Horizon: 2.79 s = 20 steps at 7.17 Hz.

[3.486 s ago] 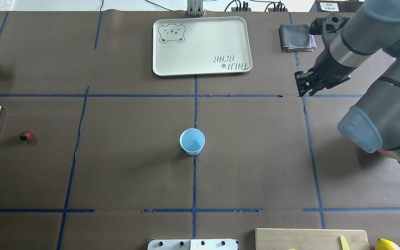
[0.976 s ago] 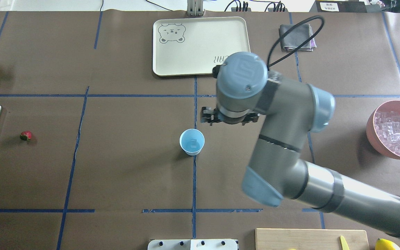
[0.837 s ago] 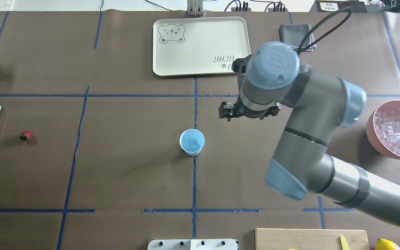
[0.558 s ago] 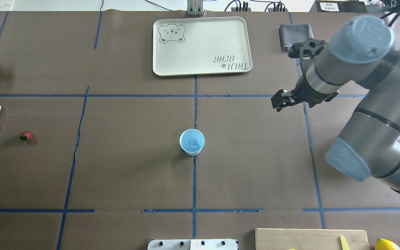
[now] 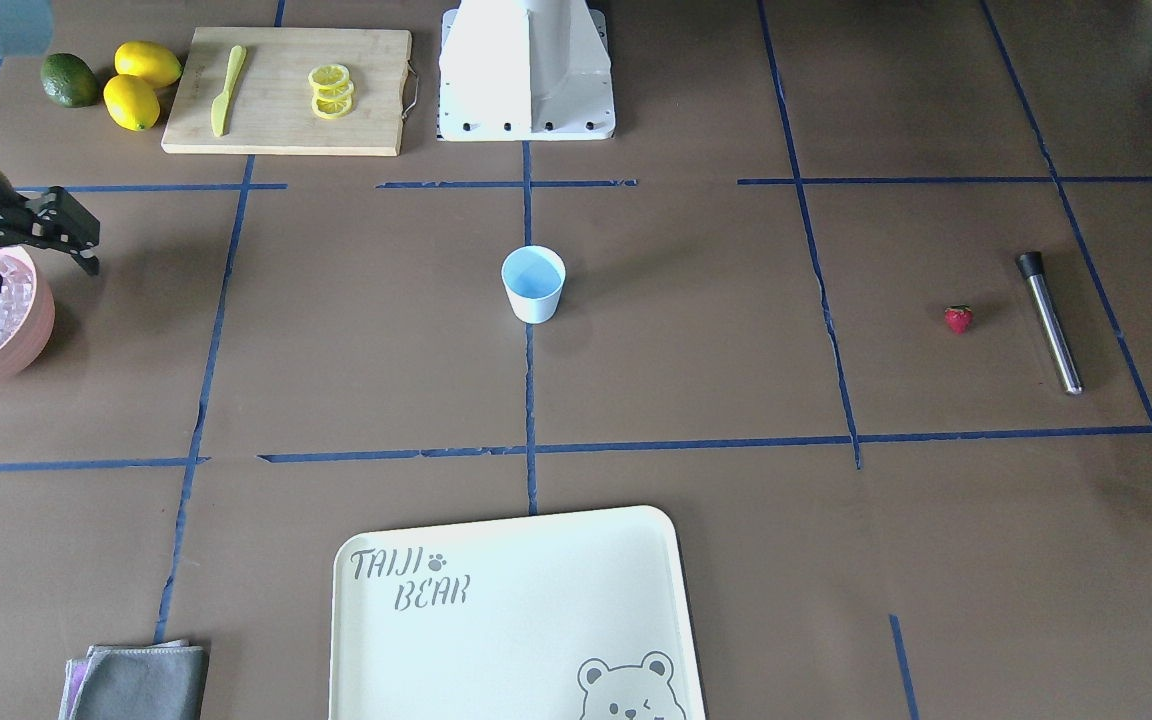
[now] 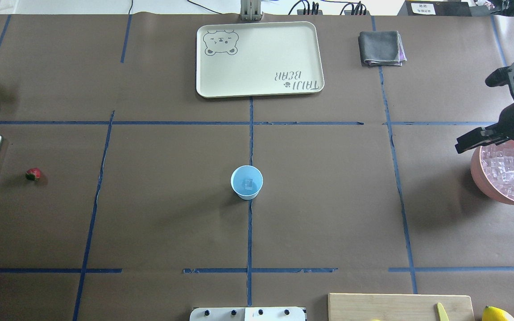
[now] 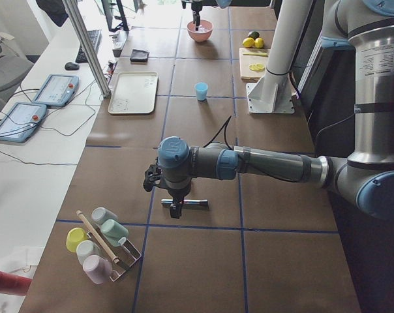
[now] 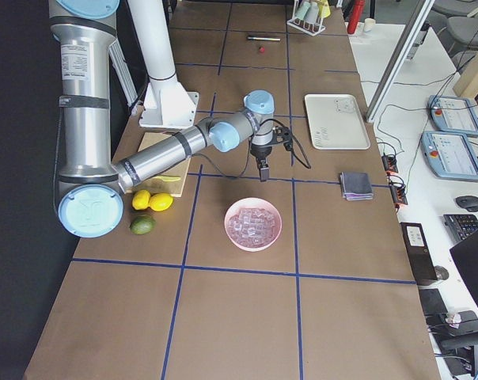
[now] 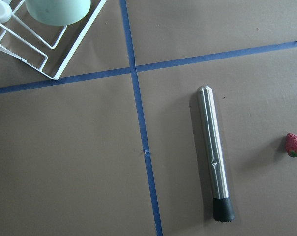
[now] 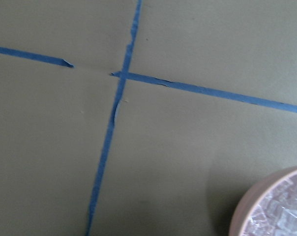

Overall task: Mash ice and strawberries in cup
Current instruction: 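Move the right gripper back to the pink bowl of ice, then lower the right gripper into the bowl and grasp another ice cube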

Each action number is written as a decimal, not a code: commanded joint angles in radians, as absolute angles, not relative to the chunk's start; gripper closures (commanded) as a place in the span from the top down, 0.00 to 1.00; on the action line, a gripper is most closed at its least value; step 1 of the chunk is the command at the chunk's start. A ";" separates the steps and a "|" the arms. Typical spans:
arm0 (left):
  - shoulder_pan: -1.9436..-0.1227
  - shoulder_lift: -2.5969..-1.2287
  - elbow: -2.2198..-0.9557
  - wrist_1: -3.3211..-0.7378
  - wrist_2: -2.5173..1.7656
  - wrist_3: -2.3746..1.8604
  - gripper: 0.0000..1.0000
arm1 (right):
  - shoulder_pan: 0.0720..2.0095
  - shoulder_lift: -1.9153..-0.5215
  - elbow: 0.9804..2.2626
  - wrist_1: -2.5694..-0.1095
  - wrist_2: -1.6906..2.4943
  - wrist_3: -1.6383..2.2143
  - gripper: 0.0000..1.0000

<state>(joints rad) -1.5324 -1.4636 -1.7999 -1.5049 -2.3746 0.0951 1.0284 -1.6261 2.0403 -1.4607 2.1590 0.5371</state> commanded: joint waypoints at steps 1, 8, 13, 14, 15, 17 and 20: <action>-1.532 -1.463 -1.802 -1.505 -2.375 0.095 1.00 | 1.048 -1.698 2.014 -1.443 2.164 0.503 0.99; -1.531 -1.463 -1.804 -1.506 -2.375 0.097 1.00 | 1.048 -1.784 1.866 -1.164 2.163 0.534 0.97; -1.529 -1.463 -1.802 -1.506 -2.375 0.095 1.00 | 1.045 -1.784 1.862 -1.167 2.155 0.574 0.91; -1.529 -1.463 -1.802 -1.506 -2.375 0.097 1.00 | 1.045 -1.783 1.858 -1.167 2.157 0.574 0.90; -1.529 -1.463 -1.802 -1.506 -2.375 0.097 1.00 | 1.042 -1.782 1.847 -1.164 2.157 0.574 0.89; -1.529 -1.463 -1.802 -1.506 -2.375 0.097 1.00 | 1.035 -1.782 1.842 -1.163 2.161 0.574 0.88; -1.528 -1.463 -1.799 -1.506 -2.375 0.097 1.00 | 1.017 -1.781 1.836 -1.163 2.157 0.574 0.81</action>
